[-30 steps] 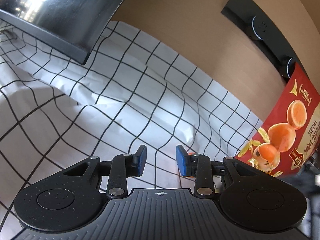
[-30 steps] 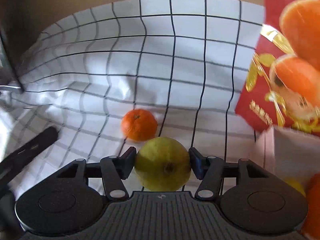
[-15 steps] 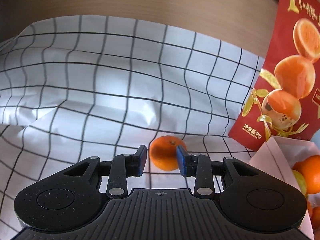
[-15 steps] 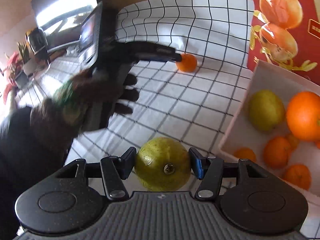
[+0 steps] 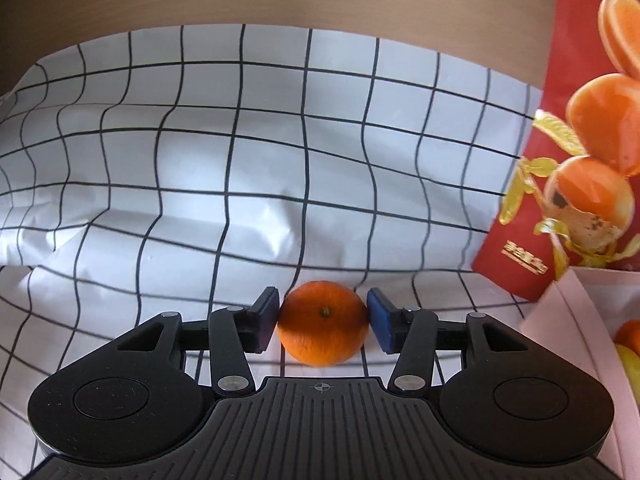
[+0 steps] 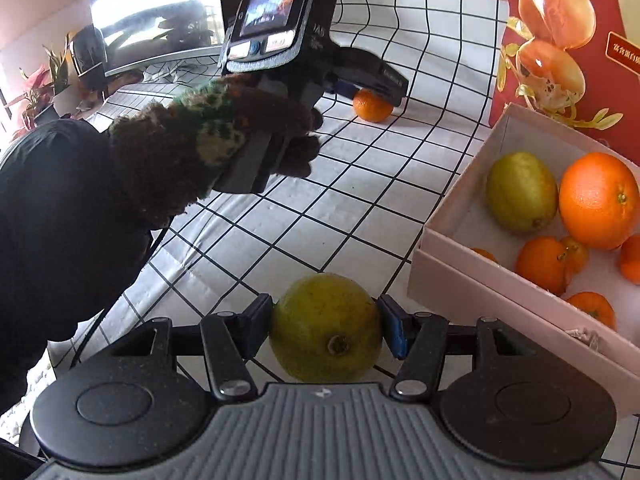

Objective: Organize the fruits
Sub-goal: 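Lift the pear with the right gripper while the left holds its mandarin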

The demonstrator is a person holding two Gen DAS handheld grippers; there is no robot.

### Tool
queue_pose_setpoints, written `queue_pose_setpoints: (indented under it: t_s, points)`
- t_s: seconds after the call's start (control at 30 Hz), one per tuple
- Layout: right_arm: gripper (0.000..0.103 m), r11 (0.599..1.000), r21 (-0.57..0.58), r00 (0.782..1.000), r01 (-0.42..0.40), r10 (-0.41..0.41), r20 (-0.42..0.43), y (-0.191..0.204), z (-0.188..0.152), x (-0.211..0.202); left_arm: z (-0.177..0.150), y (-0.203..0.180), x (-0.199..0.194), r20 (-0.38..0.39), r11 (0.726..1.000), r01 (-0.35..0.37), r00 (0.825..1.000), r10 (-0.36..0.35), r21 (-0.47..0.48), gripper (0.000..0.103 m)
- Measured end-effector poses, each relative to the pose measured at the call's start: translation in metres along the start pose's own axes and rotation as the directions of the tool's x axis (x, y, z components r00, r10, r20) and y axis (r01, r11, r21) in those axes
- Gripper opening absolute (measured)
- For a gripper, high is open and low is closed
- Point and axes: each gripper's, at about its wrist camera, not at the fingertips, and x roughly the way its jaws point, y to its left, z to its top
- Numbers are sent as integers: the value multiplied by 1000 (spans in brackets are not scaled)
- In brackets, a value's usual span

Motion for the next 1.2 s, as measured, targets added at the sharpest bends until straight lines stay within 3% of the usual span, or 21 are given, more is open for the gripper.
queue_pose_setpoints:
  t_s: [0.1,0.2,0.37,0.47,0.57,0.7,0.87,0.93,1.03,1.1,1.2]
  points:
    - [57,1000,1,1000,4,-4,7,1,-3,-2,-6,3,-20,-8,1000,28,1000,-28,-15,53]
    - [57,1000,-1,1000,13,-13,13,2,-6,-5,-24,2,-51,-2,993,113,994,-113,-33,53]
    - [57,1000,12,999,20,-20,42,1,-17,-19,-72,-11,-122,29,950,306,952,-305,-54,53]
    - [57,998,42,997,36,-38,68,-4,-28,-33,-104,-31,-159,34,934,357,934,-357,-11,53]
    - [58,994,73,992,77,-84,98,-10,-45,-45,-134,-47,-188,66,933,359,931,-360,29,53]
    - [58,983,100,977,155,-167,130,-18,-66,-50,-160,-64,-195,66,938,344,936,-346,42,53]
    - [58,984,128,972,124,-146,183,-27,-78,-56,-170,-82,-198,79,958,279,956,-284,62,53]
    - [69,982,99,958,162,-180,221,-23,-84,-59,-170,-87,-197,81,963,258,961,-264,78,53]
    - [78,975,93,946,200,-217,241,-26,-87,-62,-171,-92,-195,87,967,237,966,-245,97,53]
    - [78,973,122,949,195,-219,228,-35,-89,-62,-170,-92,-193,90,967,235,966,-244,96,53]
    - [87,968,181,957,171,-207,205,-50,-94,-60,-169,-89,-191,87,966,247,963,-253,79,53]
